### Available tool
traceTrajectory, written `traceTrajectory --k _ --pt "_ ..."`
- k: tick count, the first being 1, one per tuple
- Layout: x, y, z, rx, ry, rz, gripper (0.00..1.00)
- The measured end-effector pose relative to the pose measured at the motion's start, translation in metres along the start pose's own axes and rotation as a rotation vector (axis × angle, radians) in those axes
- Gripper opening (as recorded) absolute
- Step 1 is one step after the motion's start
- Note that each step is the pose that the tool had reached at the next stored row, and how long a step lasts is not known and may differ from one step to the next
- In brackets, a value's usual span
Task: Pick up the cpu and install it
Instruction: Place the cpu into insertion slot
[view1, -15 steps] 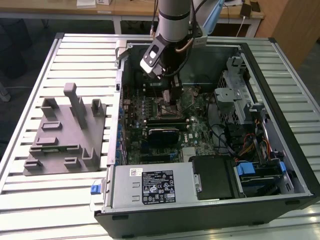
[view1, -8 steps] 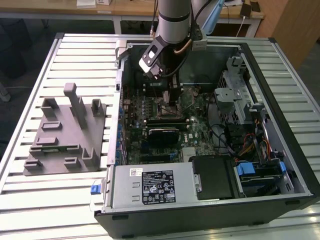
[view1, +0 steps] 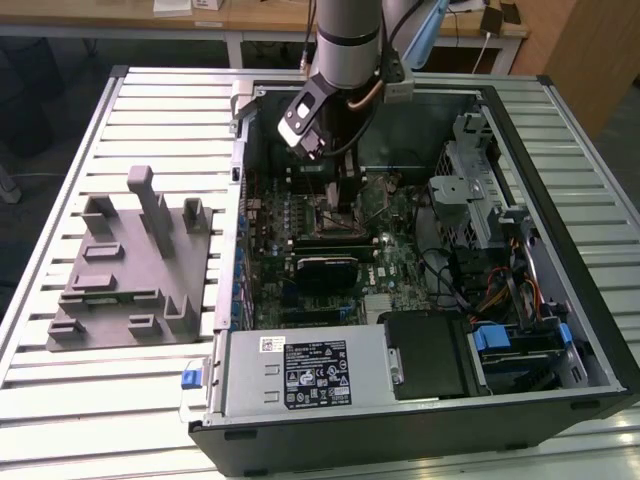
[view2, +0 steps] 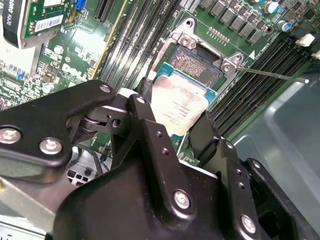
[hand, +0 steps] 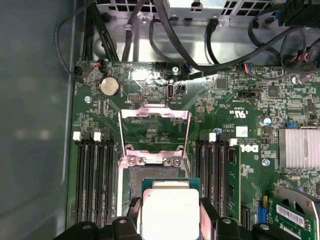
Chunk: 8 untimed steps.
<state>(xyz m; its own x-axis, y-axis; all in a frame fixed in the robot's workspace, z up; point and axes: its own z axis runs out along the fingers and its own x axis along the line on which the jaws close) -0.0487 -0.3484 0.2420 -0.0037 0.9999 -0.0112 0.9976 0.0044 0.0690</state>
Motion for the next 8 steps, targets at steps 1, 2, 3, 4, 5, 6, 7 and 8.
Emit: traceTrajectory --k 1,2,3,4,5,6,7,8 --pt "0.0000 0.0001 0.0010 -0.0001 0.0000 0.001 0.54" --pt "0.0000 0.0004 0.0019 0.0000 -0.0002 0.003 0.54" --pt "0.0000 0.0009 0.0027 0.0000 -0.0003 0.006 0.54" --pt "0.0000 0.0013 0.0034 0.0000 -0.0005 0.008 0.54" --pt "0.0001 0.0016 0.0040 0.0001 -0.0006 0.009 0.54" --pt "0.0002 0.0018 0.0048 0.0000 -0.0006 0.010 0.54" --pt "0.0003 0.0018 0.0056 0.0001 -0.0006 0.010 0.54" --pt "0.0003 0.0019 0.0066 0.0000 -0.0006 0.010 0.54"
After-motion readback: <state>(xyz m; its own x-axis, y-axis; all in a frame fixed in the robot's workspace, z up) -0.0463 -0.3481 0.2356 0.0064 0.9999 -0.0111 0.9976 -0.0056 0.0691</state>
